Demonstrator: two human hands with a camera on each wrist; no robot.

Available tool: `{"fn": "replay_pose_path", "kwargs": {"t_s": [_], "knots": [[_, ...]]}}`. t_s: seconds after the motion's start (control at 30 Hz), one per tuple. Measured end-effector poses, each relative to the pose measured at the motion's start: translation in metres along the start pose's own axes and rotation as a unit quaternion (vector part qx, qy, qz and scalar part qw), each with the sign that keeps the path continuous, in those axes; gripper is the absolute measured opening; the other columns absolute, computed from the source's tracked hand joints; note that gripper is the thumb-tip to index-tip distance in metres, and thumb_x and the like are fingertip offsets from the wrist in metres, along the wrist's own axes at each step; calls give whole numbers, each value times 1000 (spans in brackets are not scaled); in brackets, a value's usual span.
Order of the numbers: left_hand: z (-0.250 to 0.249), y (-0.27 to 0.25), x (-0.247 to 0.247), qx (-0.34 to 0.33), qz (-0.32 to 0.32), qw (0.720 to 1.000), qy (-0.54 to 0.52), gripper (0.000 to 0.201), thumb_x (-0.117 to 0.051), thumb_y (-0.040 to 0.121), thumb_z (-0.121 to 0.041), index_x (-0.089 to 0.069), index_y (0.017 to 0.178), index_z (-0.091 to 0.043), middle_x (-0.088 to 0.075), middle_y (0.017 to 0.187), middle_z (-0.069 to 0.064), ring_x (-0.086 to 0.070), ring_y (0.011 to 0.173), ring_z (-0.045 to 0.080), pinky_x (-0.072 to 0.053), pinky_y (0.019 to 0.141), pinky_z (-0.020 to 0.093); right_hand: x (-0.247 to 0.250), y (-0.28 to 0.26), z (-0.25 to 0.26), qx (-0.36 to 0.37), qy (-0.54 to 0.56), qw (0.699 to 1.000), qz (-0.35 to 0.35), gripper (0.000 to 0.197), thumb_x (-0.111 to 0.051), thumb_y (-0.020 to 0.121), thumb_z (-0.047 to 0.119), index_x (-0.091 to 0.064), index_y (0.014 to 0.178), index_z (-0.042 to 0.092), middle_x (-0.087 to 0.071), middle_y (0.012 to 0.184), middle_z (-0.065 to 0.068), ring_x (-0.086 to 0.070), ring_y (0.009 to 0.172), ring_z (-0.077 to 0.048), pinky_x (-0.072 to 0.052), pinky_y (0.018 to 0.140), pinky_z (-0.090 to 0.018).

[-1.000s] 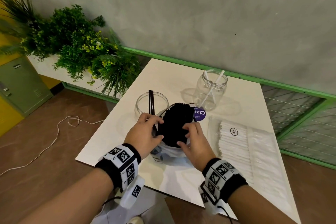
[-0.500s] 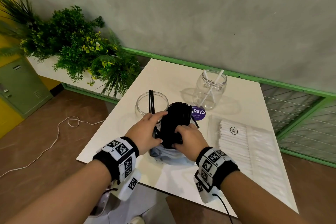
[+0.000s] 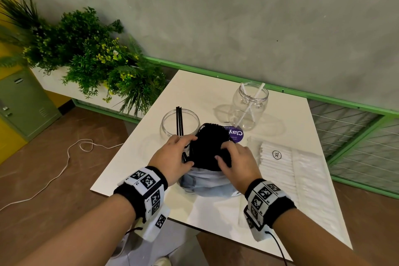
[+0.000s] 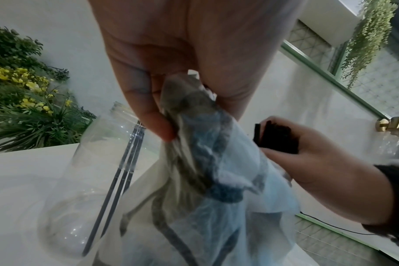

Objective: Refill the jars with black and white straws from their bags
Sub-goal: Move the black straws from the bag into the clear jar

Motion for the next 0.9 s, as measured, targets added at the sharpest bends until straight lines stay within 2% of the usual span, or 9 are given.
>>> {"fn": "replay_pose_path", "kwargs": {"t_s": [0.1,0.17,0.27,0.37,0.43,0.57,0.67,0.77,0.9], "knots": [[-1,0,-1,1,-2,1000,1,64,-69,79,-24,-39,134,-37,-40,107,-7,-55,82,15,-43,74,23,10,3,-2,27,1,999,-43,53,-70,79,8,-44,125,19,-64,108,-9,-59,87,-25,-49,78,-31],[-2,0,-1,3,-2,1000,-1,64,-68,79,-24,-38,134,-38,-41,107,-7,-54,80,15,-43,73,23,15,7,-8,39,-11,997,-62,49,-63,83,7,-46,128,16,-59,108,-9,-53,93,-23,-49,83,-33],[-1,-1,-1,3,-4,1000,-7,63,-68,80,-25,-38,134,-38,-44,110,-4,-56,87,17,-44,75,23,20,10,-20,34,-32,996,-82,35,-51,86,17,-58,120,11,-55,112,-6,-48,103,-24,-47,91,-42],[-1,-2,-1,2,-5,1000,-11,63,-68,80,-24,-39,134,-39,-42,110,-6,-57,92,18,-43,77,22,13,8,-28,-21,-7,999,-31,40,-47,92,30,-56,127,14,-50,134,-2,-46,120,-22,-42,101,-38],[-1,-3,-1,0,-5,1000,-22,63,-68,80,-23,-39,134,-39,-42,111,-6,-56,94,17,-43,78,21,8,5,-31,-77,35,996,24,44,-50,95,36,-48,135,18,-41,143,3,-44,126,-16,-44,98,-34],[0,-5,-4,0,-9,999,-42,63,-68,80,-19,-40,133,-38,-46,115,-2,-57,96,18,-42,81,20,5,4,-24,-86,44,995,15,43,-61,91,17,-43,129,9,-39,133,-5,-52,106,-20,-49,85,-31],[1,-5,-5,13,-31,998,-53,61,-68,81,-17,-41,133,-36,-46,113,-3,-58,96,19,-41,80,20,-1,8,-20,-95,58,994,-9,40,-59,88,4,-45,125,3,-43,126,-11,-53,100,-21,-41,86,-16],[5,-5,1,26,-63,996,-65,56,-68,83,-17,-46,131,-35,-46,107,-5,-53,96,15,-39,80,19,1,15,-17,-83,101,990,-61,34,-59,87,-1,-48,120,1,-44,119,-5,-45,100,-7,-28,90,0],[16,-3,12,42,-101,992,-69,48,-69,82,-19,-53,124,-35,-47,96,-3,-51,90,14,-37,76,19,3,23,-22,-95,151,979,-98,29,-60,89,3,-50,117,3,-44,114,2,-43,103,-7,-28,91,0]]}}
Point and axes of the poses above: each hand's wrist, its own y-axis towards the middle knuckle, its own x-axis out of the back of the hand, z = x × y, the point moved 4 cm from there along y, towards the middle knuckle
